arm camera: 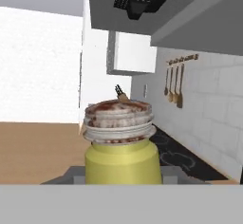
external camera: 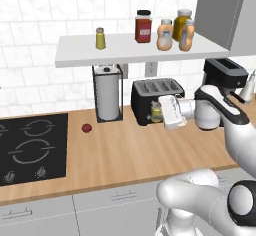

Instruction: Put the shaker and condiment bottle from the counter next to their counterparts in the cabinet.

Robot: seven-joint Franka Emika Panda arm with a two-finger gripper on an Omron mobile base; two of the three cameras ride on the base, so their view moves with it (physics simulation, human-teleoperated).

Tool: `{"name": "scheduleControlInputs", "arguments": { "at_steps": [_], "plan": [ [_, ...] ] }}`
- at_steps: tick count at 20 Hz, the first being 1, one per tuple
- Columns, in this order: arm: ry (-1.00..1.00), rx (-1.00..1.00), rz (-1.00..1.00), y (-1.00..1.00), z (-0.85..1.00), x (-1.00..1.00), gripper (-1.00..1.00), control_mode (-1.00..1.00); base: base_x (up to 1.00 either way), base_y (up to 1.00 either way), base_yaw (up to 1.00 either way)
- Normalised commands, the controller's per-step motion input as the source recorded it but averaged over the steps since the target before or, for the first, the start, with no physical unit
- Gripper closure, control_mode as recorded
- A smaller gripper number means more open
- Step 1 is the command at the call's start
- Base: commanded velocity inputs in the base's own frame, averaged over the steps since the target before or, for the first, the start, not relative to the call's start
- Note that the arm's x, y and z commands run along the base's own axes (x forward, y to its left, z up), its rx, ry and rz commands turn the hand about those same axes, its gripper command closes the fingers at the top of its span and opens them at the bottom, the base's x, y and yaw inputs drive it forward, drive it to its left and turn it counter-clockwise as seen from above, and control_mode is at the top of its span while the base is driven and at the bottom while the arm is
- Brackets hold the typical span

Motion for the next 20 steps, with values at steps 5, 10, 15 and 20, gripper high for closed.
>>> {"name": "scheduleControlInputs", "arguments": {
  "at_steps": [5, 10, 15, 20],
  "plan": [
    [-0.06, 0.01, -0.20, 0.41, 0.27, -0.16, 1.00, -1.00, 0.00, 0.00, 0.00],
    [0.00, 0.07, -0.22, 0.29, 0.28, -0.20, 1.00, -1.00, 0.00, 0.00, 0.00],
    [0.00, 0.14, -0.22, 0.19, 0.44, -0.13, 1.00, -1.00, 0.00, 0.00, 0.00],
    [0.00, 0.10, -0.20, 0.18, 0.58, -0.03, 1.00, -1.00, 0.00, 0.00, 0.00]
  ]
}}
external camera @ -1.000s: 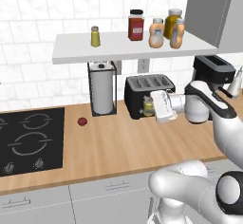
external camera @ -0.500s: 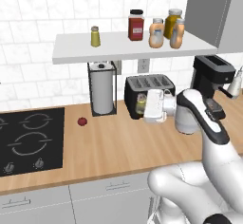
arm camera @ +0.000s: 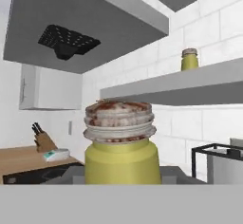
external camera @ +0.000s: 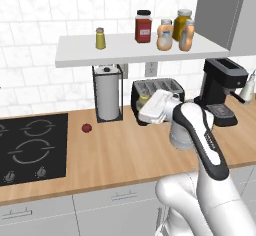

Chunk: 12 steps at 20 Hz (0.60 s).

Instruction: Put the shaker and condiment bottle from the counter next to their counterparts in the cabinet.

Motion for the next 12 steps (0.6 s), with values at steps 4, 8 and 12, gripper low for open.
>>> {"name": "scheduleControlInputs", "arguments": {
  "at_steps": [4, 8, 12],
  "plan": [
    [0.00, 0.09, -0.19, 0.08, 0.66, 0.00, 1.00, -1.00, 0.00, 0.00, 0.00],
    [0.00, 0.04, -0.19, 0.00, 0.66, 0.00, 1.00, -1.00, 0.00, 0.00, 0.00],
    [0.00, 0.00, -0.14, 0.00, 0.64, 0.00, 1.00, -1.00, 0.00, 0.00, 0.00]
  ]
}}
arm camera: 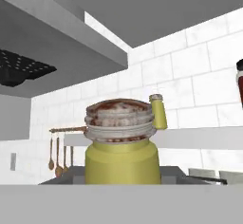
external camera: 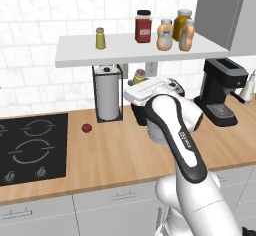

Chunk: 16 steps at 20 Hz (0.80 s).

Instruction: Put the shaker and condiment bottle from the counter next to their counterparts in the cabinet.

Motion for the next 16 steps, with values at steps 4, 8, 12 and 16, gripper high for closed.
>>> {"name": "scheduleControlInputs", "arguments": {
  "at_steps": [4, 8, 12, 16],
  "plan": [
    [0.01, -0.03, -0.04, 0.00, 0.63, 0.00, 1.00, -1.00, 0.00, 0.00, 0.00],
    [0.03, -0.07, -0.01, 0.00, 0.68, 0.00, 1.00, -1.00, 0.00, 0.00, 0.00],
    [0.08, -0.05, -0.02, -0.01, 0.65, 0.00, 1.00, -1.00, 0.00, 0.00, 0.00],
    [0.17, 0.00, -0.04, -0.10, 0.55, 0.33, 1.00, -1.00, 0.00, 0.00, 0.00]
  ]
}}
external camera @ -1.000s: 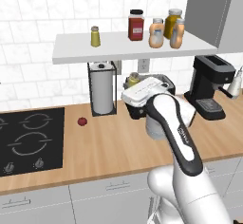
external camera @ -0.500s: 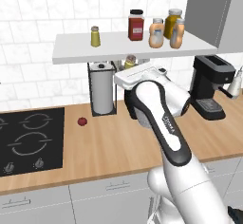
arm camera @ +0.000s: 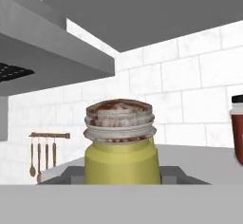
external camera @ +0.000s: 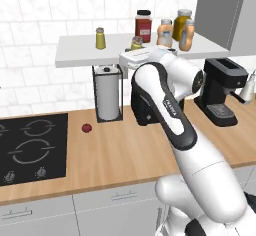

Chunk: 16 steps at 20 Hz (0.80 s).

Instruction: Put the shaker and condiment bottle from the counter next to their counterparts in the cabinet.

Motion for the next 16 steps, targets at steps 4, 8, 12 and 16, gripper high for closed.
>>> {"name": "scheduleControlInputs", "arguments": {
  "at_steps": [4, 8, 12, 16],
  "plan": [
    [0.20, 0.02, -0.09, -0.14, 0.25, 0.68, 1.00, -1.00, 0.00, 0.00, 0.00],
    [0.12, 0.00, -0.07, -0.17, 0.09, 0.68, 1.00, -1.00, 0.00, 0.00, 0.00],
    [0.04, 0.00, -0.01, -0.03, 0.00, 0.57, 1.00, -1.00, 0.00, 0.00, 0.00],
    [0.00, 0.00, 0.00, 0.00, 0.00, 0.48, 1.00, -1.00, 0.00, 0.00, 0.00]
  ]
}}
